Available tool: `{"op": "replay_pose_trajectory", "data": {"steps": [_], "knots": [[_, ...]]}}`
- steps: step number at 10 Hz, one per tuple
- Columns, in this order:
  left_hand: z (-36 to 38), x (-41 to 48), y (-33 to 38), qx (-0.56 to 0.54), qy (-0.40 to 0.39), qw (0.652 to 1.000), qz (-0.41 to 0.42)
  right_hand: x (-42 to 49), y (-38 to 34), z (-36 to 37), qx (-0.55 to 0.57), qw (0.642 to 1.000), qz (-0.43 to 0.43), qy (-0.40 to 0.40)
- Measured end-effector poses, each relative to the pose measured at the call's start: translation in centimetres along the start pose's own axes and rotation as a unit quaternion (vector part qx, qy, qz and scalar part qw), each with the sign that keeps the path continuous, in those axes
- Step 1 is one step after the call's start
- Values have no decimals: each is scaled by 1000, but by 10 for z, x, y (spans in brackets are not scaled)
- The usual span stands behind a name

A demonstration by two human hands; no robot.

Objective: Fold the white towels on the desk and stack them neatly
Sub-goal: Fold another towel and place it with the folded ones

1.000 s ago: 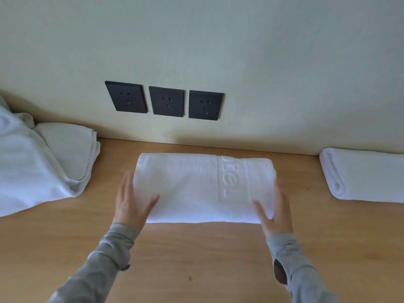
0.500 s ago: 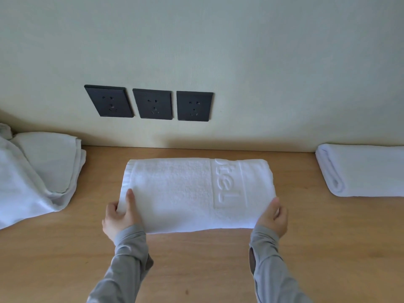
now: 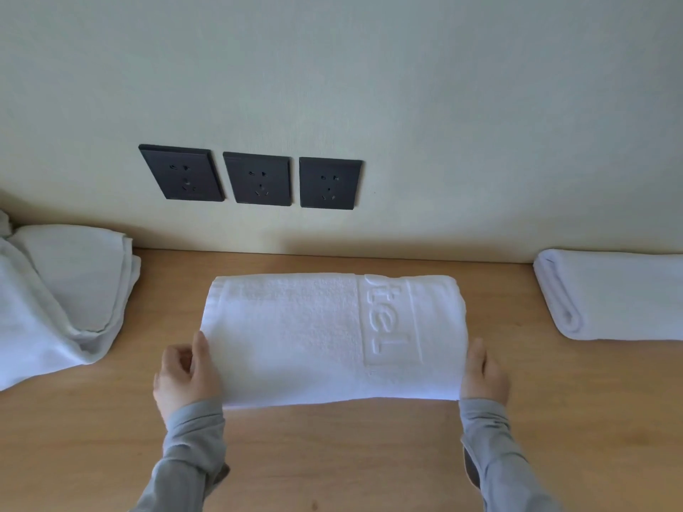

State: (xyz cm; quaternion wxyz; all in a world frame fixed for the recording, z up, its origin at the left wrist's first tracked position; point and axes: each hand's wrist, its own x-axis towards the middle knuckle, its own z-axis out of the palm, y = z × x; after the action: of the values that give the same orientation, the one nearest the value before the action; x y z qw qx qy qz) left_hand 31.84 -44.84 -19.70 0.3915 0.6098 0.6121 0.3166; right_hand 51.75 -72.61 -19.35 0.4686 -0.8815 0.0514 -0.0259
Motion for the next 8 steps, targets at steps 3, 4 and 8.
{"op": "replay_pose_trajectory", "data": {"steps": [3, 4, 8], "knots": [[42, 69, 73, 174, -145, 972, -60, 93, -93, 44, -127, 976, 102, -145], [55, 70, 75, 180, -142, 971, -69, 108, -83, 57, -161, 966, 125, -157], [54, 49, 76, 180, -44, 981, 52, 73, -89, 54, -208, 973, -95, -19]]}}
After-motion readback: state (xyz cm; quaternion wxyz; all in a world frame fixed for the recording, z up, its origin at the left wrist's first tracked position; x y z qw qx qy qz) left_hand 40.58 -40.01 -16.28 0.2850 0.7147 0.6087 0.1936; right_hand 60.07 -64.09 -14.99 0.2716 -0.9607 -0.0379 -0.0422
